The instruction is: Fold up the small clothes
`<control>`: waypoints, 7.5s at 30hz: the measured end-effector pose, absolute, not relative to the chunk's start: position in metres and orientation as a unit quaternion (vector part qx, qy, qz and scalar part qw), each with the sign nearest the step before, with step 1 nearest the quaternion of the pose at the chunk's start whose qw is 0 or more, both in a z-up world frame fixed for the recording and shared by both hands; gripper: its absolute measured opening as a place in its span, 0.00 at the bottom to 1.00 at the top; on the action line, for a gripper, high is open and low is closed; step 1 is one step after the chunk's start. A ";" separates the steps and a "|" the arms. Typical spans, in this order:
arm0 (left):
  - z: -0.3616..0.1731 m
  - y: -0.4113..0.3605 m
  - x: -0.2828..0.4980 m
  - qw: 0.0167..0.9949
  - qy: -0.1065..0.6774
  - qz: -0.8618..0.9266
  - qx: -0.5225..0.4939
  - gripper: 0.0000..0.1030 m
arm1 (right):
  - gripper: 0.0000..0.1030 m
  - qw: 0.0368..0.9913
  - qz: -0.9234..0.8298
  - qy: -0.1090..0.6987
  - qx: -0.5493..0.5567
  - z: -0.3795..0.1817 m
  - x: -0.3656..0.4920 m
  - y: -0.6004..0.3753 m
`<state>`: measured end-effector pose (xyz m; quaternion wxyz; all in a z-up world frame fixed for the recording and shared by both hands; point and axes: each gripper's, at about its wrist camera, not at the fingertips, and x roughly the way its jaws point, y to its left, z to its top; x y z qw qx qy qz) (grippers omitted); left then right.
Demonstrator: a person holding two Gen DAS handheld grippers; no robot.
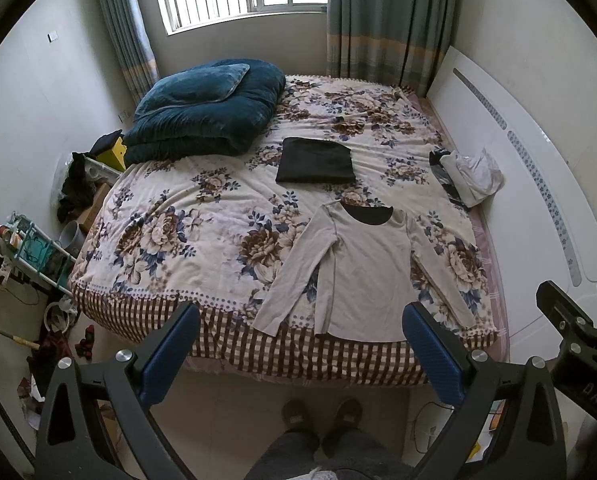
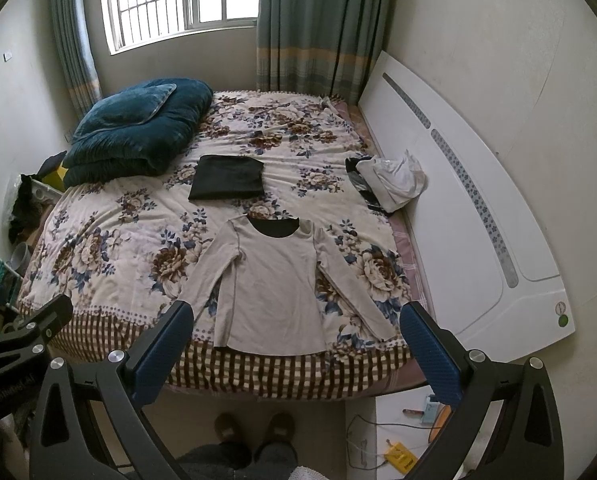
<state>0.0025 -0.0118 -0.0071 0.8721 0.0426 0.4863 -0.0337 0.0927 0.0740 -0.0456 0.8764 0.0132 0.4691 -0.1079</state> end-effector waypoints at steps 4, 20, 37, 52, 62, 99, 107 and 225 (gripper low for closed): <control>-0.010 -0.019 0.004 0.872 0.486 -0.034 0.043 1.00 | 1.00 0.877 -0.108 0.469 0.013 -0.045 0.093 0.074; -0.021 -0.024 0.024 0.882 0.469 -0.027 0.041 1.00 | 1.00 0.875 -0.112 0.470 0.033 -0.050 0.103 0.071; -0.213 -0.088 0.171 0.862 0.498 0.005 0.092 1.00 | 1.00 0.768 -0.314 0.524 0.190 -0.266 0.165 -0.183; -0.448 -0.165 0.230 0.782 0.614 -0.002 0.108 1.00 | 1.00 0.587 -0.406 0.569 0.409 -0.640 0.143 -0.345; -0.518 -0.147 0.250 0.766 0.637 0.011 0.081 1.00 | 0.17 0.576 -0.417 0.513 0.480 -0.701 0.136 -0.333; -0.567 0.143 0.152 0.681 0.647 0.191 -0.286 0.97 | 0.47 0.683 0.026 0.730 0.014 -0.652 0.307 0.140; -0.614 0.164 0.139 0.624 0.628 0.236 -0.400 0.17 | 0.47 0.684 -0.060 0.724 0.060 -0.638 0.306 0.064; -0.516 -0.080 0.464 0.786 0.600 -0.134 -0.063 0.59 | 0.67 0.739 -0.090 0.647 0.161 -0.502 0.374 -0.410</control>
